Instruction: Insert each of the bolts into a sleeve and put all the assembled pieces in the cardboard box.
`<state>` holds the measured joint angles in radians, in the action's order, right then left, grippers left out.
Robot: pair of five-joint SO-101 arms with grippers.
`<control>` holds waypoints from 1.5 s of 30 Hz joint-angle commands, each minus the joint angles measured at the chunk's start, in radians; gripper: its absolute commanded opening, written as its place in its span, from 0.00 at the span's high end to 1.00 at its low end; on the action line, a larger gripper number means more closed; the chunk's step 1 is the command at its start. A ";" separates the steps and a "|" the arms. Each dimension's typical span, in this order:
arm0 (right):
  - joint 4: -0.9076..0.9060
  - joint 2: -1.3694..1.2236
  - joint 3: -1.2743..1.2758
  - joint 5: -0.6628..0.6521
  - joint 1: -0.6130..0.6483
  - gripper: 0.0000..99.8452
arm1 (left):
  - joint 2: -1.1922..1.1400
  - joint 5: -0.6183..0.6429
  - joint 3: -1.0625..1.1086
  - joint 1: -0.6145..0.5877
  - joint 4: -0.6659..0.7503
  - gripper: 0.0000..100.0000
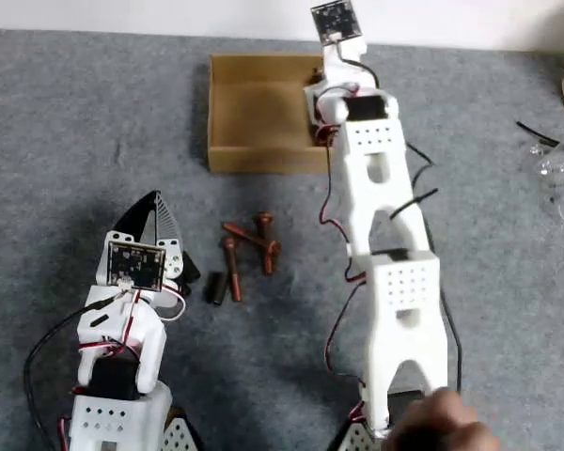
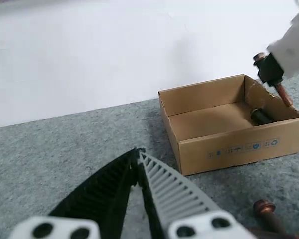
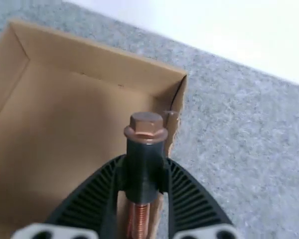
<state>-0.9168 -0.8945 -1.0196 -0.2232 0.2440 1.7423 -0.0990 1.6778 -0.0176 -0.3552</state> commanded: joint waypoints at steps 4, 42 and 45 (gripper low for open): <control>-0.036 -0.163 -0.338 -0.009 0.045 0.99 | -0.016 -0.006 0.024 0.019 0.021 0.99; -0.601 -0.107 -0.756 -0.002 -0.002 0.78 | -0.016 -0.008 0.024 0.030 0.021 0.99; -0.691 -0.005 -0.754 -0.002 0.005 0.78 | -0.016 -0.008 0.024 0.030 0.021 0.99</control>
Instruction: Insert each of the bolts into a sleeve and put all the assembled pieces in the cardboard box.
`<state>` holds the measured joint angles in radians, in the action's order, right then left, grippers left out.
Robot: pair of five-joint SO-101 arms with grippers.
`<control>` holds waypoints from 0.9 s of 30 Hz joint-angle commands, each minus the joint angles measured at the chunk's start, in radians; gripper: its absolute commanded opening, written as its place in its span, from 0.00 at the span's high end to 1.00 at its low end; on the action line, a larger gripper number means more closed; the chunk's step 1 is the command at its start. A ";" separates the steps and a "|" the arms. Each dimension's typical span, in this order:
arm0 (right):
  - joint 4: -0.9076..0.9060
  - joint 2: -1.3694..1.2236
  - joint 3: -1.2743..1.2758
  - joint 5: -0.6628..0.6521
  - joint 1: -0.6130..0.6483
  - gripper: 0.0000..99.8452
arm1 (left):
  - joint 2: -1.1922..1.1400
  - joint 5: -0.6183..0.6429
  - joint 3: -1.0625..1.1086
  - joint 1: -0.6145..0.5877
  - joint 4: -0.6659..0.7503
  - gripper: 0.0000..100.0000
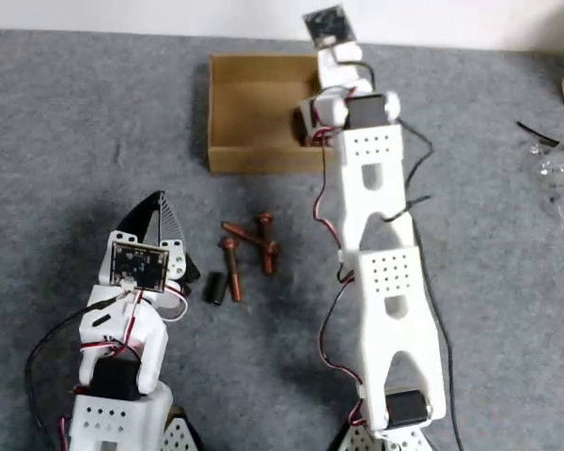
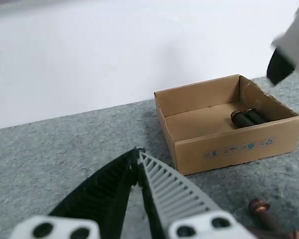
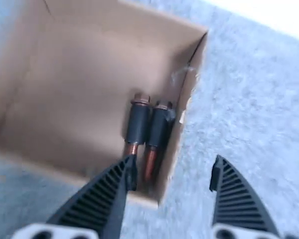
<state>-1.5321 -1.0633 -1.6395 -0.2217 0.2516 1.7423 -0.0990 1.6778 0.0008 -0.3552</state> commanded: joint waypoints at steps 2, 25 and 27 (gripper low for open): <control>-0.127 0.234 -0.136 -0.003 0.012 0.78 | -0.016 -0.008 0.024 0.012 0.021 0.99; -0.234 0.782 -0.081 0.075 0.048 0.78 | -0.016 -0.008 0.024 0.012 0.021 0.99; -0.234 0.832 -0.001 0.075 0.048 0.78 | -0.016 -0.008 0.024 0.012 0.021 0.99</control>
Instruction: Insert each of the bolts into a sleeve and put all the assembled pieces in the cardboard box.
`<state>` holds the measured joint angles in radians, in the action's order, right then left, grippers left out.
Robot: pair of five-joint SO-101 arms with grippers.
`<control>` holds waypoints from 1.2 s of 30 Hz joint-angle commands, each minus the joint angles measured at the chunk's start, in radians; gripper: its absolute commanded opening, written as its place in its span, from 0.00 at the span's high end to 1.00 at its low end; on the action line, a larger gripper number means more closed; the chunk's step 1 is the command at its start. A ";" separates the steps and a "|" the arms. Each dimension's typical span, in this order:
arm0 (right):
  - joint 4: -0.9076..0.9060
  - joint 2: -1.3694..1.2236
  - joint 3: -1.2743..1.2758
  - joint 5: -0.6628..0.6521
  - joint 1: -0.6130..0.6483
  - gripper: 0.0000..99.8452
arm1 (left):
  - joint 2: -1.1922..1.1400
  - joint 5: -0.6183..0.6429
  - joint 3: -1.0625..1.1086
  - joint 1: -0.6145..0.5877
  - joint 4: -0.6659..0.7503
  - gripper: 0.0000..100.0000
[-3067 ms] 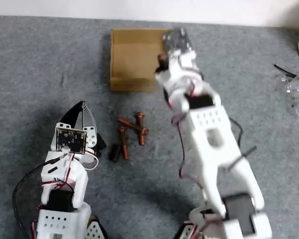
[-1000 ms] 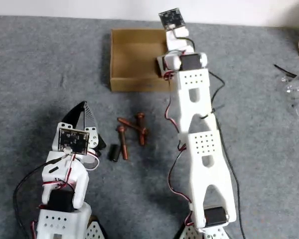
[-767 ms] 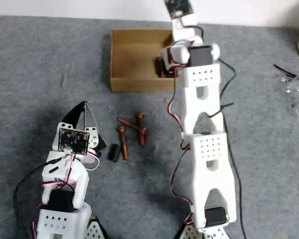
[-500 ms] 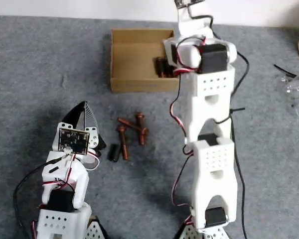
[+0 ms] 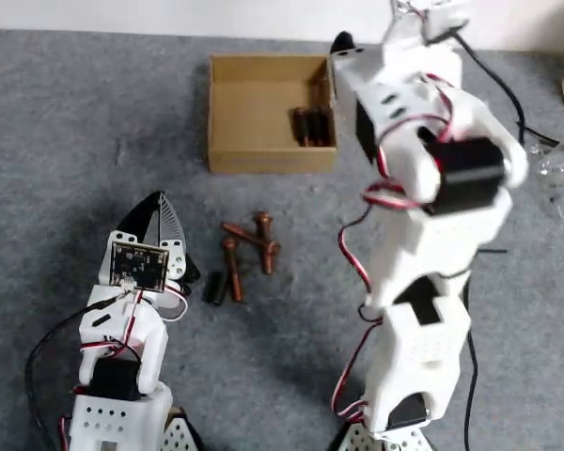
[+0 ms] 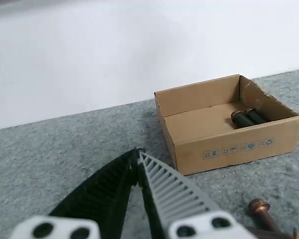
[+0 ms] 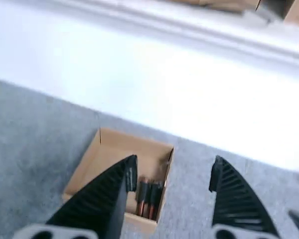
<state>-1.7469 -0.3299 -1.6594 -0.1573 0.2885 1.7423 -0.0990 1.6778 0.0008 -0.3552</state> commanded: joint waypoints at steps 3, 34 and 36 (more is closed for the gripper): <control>-0.019 0.188 0.185 0.011 0.012 0.78 | -0.016 -0.008 0.024 0.012 0.021 0.99; 0.346 0.797 1.794 0.008 0.263 0.78 | -0.016 -0.008 0.024 0.007 0.021 0.99; 0.380 0.874 1.870 0.008 0.262 0.78 | -0.016 -0.008 0.024 0.007 0.021 0.99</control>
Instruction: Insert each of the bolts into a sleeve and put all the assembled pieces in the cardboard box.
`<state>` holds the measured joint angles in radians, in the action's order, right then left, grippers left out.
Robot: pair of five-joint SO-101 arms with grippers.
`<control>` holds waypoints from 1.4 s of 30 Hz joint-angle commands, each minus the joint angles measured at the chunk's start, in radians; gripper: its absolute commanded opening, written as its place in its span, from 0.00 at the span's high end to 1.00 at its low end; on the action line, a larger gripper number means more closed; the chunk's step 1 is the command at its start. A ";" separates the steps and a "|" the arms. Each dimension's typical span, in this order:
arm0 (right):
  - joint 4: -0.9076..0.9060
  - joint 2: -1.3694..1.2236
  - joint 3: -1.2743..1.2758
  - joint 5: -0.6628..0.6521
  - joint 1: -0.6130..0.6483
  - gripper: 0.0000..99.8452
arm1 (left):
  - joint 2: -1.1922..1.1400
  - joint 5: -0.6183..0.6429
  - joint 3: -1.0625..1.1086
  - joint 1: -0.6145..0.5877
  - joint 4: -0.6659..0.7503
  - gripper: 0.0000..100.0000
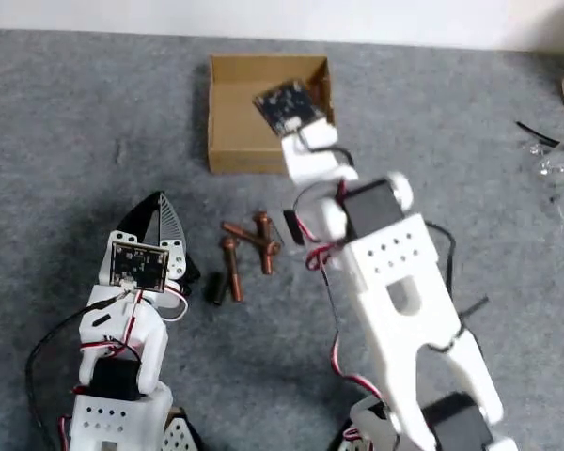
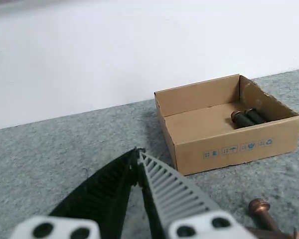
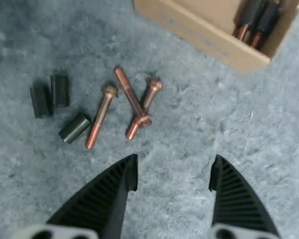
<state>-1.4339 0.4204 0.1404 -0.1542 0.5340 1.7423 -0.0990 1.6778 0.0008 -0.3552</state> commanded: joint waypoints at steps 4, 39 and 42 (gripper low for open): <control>0.163 0.294 0.242 0.005 0.012 0.78 | -0.015 -0.008 0.024 0.007 0.021 0.99; 0.880 0.645 1.222 0.006 -0.019 0.78 | -0.015 -0.008 0.024 0.005 0.021 0.99; 0.905 0.645 1.247 0.006 -0.018 0.78 | -0.015 -0.008 0.024 0.005 0.021 0.99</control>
<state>-0.5762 1.0403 1.3848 -0.1542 0.5355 1.7423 -0.0990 1.6778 0.0008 -0.3537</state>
